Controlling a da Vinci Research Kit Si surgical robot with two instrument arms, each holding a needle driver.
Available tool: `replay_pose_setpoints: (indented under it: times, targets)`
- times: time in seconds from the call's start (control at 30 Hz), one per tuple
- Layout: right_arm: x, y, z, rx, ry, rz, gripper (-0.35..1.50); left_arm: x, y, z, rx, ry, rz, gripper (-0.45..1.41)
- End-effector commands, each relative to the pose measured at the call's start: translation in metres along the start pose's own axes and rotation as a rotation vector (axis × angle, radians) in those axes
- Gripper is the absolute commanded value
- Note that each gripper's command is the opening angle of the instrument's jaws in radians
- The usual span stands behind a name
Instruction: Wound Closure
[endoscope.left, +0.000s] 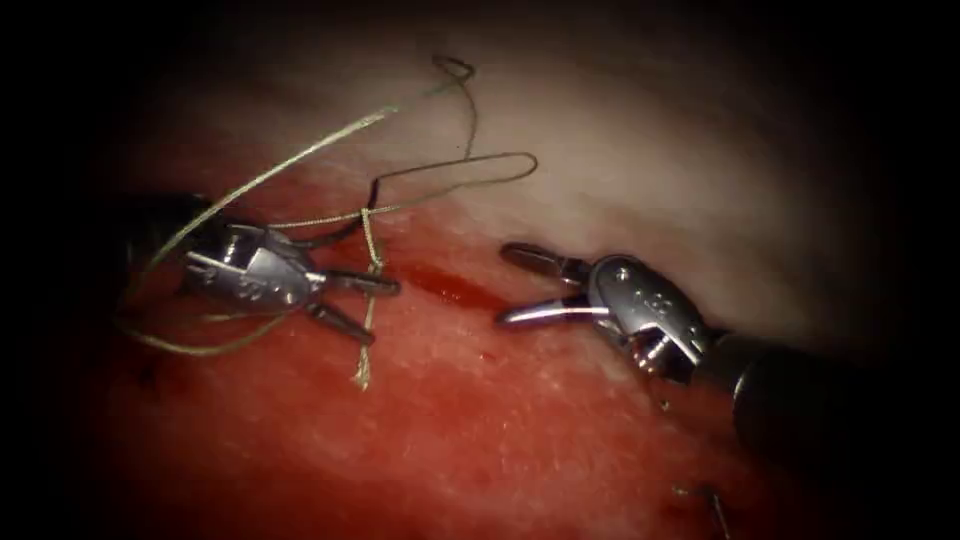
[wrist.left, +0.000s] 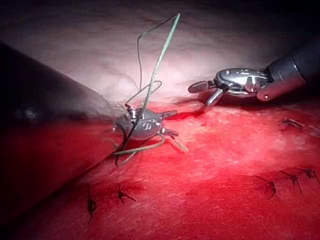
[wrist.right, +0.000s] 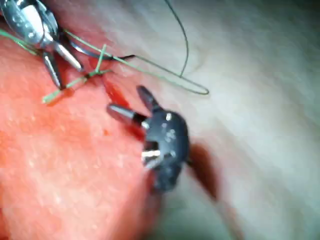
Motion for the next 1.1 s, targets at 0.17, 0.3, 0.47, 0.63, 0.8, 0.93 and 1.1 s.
replay_pose_setpoints:
  times: [0.17, 0.3, 0.47, 0.63, 0.8, 0.93, 1.1]
  targets:
    - [-0.0005, 0.0002, 0.0009, 0.002, 0.002, 0.000, 1.25, -0.0009, 0.0004, 0.0003, -0.039, -0.020, 0.034, 0.17]
    - [-0.0006, 0.0002, 0.0010, 0.001, 0.002, -0.001, 1.25, -0.0009, 0.0012, 0.0004, -0.061, -0.053, 0.062, 0.17]
    - [-0.0007, 0.0002, 0.0012, 0.000, 0.002, 0.004, 1.25, -0.0011, 0.0018, 0.0015, -0.068, -0.070, 0.083, 0.20]
    - [-0.0007, 0.0001, 0.0012, 0.001, 0.003, 0.003, 1.25, -0.0016, 0.0026, 0.0029, -0.071, -0.079, 0.090, 0.27]
    - [-0.0008, 0.0002, 0.0012, 0.000, 0.002, 0.003, 1.25, -0.0010, 0.0033, 0.0033, -0.081, -0.053, 0.091, 0.30]
    - [-0.0009, 0.0002, 0.0012, 0.000, 0.003, 0.007, 1.25, 0.0002, 0.0040, 0.0029, -0.081, -0.031, 0.092, 0.30]
    - [-0.0010, 0.0003, 0.0012, 0.000, 0.003, 0.013, 1.25, 0.0009, 0.0044, 0.0029, -0.069, -0.020, 0.093, 0.19]
